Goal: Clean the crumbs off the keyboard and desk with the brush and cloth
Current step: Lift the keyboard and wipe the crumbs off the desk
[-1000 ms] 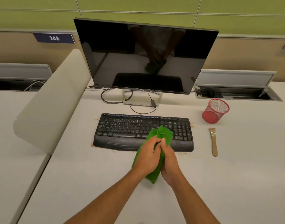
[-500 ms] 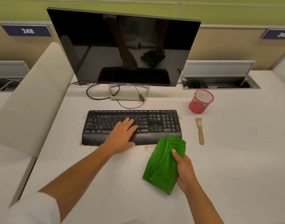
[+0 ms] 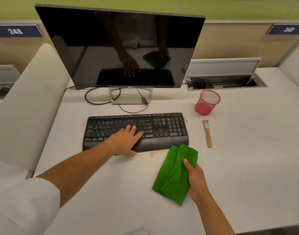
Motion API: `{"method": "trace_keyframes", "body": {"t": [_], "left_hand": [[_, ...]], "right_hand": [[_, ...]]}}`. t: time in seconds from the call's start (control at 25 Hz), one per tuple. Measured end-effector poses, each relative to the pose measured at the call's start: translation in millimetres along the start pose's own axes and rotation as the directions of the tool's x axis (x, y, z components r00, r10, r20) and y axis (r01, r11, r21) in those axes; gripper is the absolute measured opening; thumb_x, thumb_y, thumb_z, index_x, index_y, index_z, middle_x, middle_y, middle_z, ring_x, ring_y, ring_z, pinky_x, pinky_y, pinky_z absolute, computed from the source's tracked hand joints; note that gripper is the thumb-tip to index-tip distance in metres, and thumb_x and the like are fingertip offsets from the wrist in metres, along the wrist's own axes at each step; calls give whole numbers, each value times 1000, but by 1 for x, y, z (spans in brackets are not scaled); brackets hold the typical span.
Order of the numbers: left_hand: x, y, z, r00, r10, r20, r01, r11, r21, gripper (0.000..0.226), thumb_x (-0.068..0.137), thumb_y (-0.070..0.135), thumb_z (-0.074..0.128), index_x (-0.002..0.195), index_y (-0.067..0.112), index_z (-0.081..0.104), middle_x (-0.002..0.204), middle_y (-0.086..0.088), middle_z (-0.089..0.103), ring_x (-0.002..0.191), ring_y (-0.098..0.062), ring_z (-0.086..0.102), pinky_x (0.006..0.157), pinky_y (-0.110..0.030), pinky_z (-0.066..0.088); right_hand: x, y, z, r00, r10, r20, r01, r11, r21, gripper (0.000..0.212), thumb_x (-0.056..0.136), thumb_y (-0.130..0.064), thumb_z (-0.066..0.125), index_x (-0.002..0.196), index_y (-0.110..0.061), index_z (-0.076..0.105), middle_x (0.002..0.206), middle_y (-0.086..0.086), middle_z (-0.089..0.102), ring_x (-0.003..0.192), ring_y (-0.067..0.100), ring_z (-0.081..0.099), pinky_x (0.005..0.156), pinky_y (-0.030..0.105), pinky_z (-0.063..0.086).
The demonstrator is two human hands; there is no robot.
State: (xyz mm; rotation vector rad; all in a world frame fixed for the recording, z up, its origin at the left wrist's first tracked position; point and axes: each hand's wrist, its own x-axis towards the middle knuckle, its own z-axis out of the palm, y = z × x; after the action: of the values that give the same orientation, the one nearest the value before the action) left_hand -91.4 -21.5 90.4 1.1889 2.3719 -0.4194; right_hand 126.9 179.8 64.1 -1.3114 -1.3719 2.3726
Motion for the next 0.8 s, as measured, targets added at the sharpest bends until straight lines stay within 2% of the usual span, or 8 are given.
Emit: {"method": "trace_keyframes", "body": {"t": [0.16,0.32,0.52,0.68,0.8], "left_hand": [[-1,9,9,1000,-4,6,4,998,68,82,95,48,41,156,25,-9,160,-29,-9,146,-51,-4,120,-59,10],[-5,18,17,1000,-7,8,6,996,94,69,101,35,29,154,29,-14,158,-29,-17,144,-54,-12,118,-64,4],[-10,16,8,999,41,16,-43,989,138,61,105,31,21,154,29,-16,158,-30,-15,143,-57,-8,116,-67,7],[-18,3,-16,997,73,-26,-70,992,104,56,106,36,17,155,27,-7,161,-27,-5,146,-51,5,118,-63,14],[-18,-15,-31,985,118,-129,-107,991,83,52,104,35,23,152,24,6,157,-24,20,136,-43,33,109,-56,35]], "right_hand": [[-1,0,0,1000,2,-11,-2,1000,3,21,102,-20,55,118,-13,66,106,11,76,95,28,74,74,40,59],[-2,0,-5,999,-12,-53,13,1000,27,21,102,-20,55,118,-14,66,107,11,76,97,30,73,76,42,58],[0,-9,-14,991,-27,-127,37,997,72,19,102,-20,54,115,-15,67,106,11,76,99,32,71,83,48,57],[6,-19,-20,983,-49,-175,66,994,93,20,102,-20,55,116,-15,67,109,12,75,102,33,70,90,53,55],[13,-31,-19,979,-86,-185,100,993,65,19,102,-19,55,116,-15,68,111,12,74,103,32,70,91,51,54]]}}
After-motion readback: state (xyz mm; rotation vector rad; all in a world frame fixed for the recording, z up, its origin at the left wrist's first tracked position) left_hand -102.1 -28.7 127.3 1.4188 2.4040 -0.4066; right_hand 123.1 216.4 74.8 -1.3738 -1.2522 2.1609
